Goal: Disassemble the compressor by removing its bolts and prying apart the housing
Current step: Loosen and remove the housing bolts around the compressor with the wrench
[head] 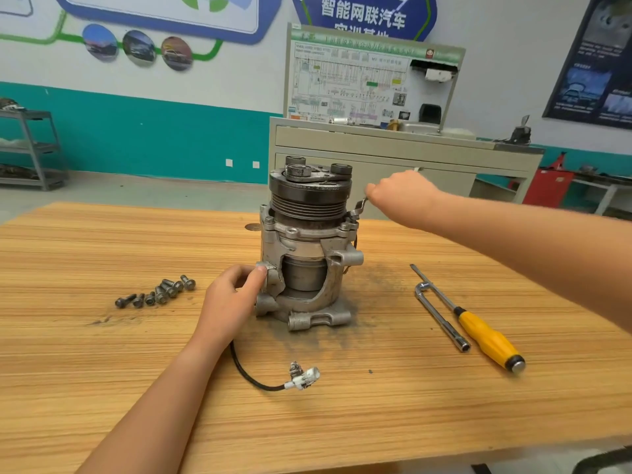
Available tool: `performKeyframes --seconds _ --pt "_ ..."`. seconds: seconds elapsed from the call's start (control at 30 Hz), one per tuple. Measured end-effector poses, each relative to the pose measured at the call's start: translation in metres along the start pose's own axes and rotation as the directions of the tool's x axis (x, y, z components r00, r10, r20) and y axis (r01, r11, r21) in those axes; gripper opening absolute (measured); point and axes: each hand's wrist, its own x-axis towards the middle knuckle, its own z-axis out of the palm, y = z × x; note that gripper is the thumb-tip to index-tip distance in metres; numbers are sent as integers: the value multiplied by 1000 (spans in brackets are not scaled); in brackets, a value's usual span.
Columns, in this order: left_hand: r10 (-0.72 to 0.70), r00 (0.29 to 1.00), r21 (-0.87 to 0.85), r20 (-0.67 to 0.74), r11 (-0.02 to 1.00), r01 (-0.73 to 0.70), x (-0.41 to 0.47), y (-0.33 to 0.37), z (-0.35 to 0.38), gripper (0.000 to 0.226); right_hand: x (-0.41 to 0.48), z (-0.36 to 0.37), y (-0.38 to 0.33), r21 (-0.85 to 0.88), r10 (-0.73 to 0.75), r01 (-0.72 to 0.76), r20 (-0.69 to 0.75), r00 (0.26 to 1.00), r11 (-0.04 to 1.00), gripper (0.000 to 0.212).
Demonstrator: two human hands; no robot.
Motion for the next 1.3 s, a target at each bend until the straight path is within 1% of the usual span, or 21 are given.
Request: performKeyframes --seconds 0.1,0.2,0.23,0.3,0.37,0.4,0.43,0.5,0.63,0.7,0.8,0.9,0.97,1.17,1.3 --pt "2 1000 -3 2 1000 -2 1 -1 0 25 11 19 -8 142 41 -21 -136 990 990 26" --pt "-4 1000 -2 3 1000 4 1 -1 0 24 8 31 -9 230 84 -38 -191 978 972 23" --pt "-8 1000 -4 5 1000 8 1 -1 0 23 4 34 -7 266 117 -53 -228 967 963 21" --pt "-14 1000 -2 5 1000 14 1 0 0 23 -11 36 -5 408 248 -111 -300 921 906 28" --pt "-11 1000 5 11 1000 11 1 0 0 24 -27 33 -7 585 380 -155 -285 880 796 32" --pt "-9 1000 8 16 1000 9 0 1 0 24 -35 31 -9 634 401 -170 -240 884 754 32" --pt "-9 1000 8 21 1000 9 -1 1 0 25 -43 29 -11 652 388 -188 -177 904 735 31" --pt "-11 1000 1 23 1000 11 -1 1 0 26 -54 24 -15 632 322 -213 -62 945 745 29" --pt "-14 1000 -10 28 1000 15 -2 3 0 25 -60 13 -20 546 263 -256 68 963 798 25" --pt "-13 1000 -11 23 1000 14 -3 3 0 22 -58 6 -21 491 255 -258 74 964 832 23" --pt "-12 1000 -21 16 1000 12 -3 3 0 22 -52 -10 -22 382 235 -236 48 971 894 25" --pt "-7 1000 -26 24 1000 7 -3 2 0 22 -48 -26 -29 207 178 -192 86 980 959 17" --pt "-6 1000 -31 27 999 7 -3 2 0 20 -48 -34 -32 140 145 -159 105 984 977 12" --pt "0 999 -36 33 999 1 -5 3 -1 19 -52 -38 -23 113 37 -59 187 982 992 19" --pt "2 999 -37 34 999 0 -5 3 -1 18 -47 -44 -20 57 11 -24 226 974 998 19"
